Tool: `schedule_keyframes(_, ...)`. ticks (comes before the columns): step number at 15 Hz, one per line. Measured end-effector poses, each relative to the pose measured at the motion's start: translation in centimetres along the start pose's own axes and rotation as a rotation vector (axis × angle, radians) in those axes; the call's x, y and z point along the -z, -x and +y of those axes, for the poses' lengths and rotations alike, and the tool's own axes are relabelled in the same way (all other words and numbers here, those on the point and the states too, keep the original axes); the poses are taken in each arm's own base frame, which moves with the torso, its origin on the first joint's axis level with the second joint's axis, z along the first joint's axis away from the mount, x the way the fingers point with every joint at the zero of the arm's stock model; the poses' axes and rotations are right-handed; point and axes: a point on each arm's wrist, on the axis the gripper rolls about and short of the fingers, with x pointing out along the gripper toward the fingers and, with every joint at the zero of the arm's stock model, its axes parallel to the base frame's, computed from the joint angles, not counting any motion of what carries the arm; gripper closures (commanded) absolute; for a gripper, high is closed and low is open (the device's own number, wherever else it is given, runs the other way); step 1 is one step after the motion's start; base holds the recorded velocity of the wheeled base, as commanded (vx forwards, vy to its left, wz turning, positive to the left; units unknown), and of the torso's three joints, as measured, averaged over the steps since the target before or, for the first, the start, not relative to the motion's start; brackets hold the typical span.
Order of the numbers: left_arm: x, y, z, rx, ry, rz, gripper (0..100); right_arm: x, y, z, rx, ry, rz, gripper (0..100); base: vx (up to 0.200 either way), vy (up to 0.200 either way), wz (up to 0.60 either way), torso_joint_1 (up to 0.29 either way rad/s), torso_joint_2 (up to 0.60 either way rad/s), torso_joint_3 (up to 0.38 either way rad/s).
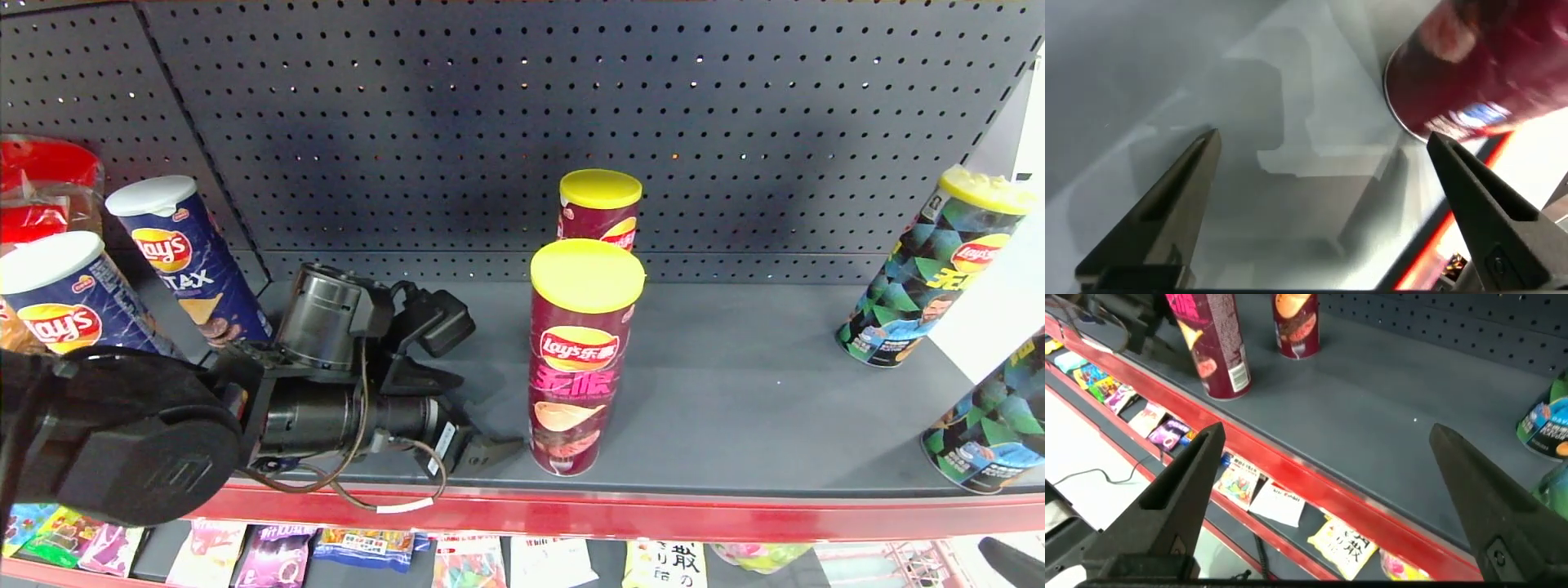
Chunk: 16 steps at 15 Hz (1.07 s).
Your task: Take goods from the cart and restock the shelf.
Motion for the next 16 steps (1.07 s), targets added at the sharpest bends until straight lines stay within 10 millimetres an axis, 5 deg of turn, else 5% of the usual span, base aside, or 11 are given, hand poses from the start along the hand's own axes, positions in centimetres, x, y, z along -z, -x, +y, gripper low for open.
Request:
schedule_keyframes(3,0.9,4.1,-0.9,-0.04,-0.003,-0.042,0,1.7,0.4,0.1,0.032,-0.008,0.024,0,0.0,0.0,0.0,0.0,0.0,0.0)
schedule_keyframes(6,3.2,10.9,-2.3,-0.161,0.033,-0.115,0,2.9,1.2,0.0,0.143,-0.027,0.028,0,0.0,0.0,0.0,0.0,0.0,0.0)
schedule_keyframes(11,11.2,22.2,-5.2,-0.545,0.228,-0.156,0,5.9,4.1,1.6,0.384,-0.159,0.225,0,0.0,0.0,0.0,0.0,0.0,0.0)
schedule_keyframes(13,15.2,24.4,-7.3,-0.773,0.376,-0.132,0,7.5,5.5,3.0,0.459,-0.191,0.257,0,0.0,0.0,0.0,0.0,0.0,0.0)
schedule_keyframes(16,18.6,24.3,-10.0,-0.947,0.473,-0.239,0,8.4,5.1,2.9,0.515,-0.115,0.1,0,0.0,0.0,0.0,0.0,0.0,0.0)
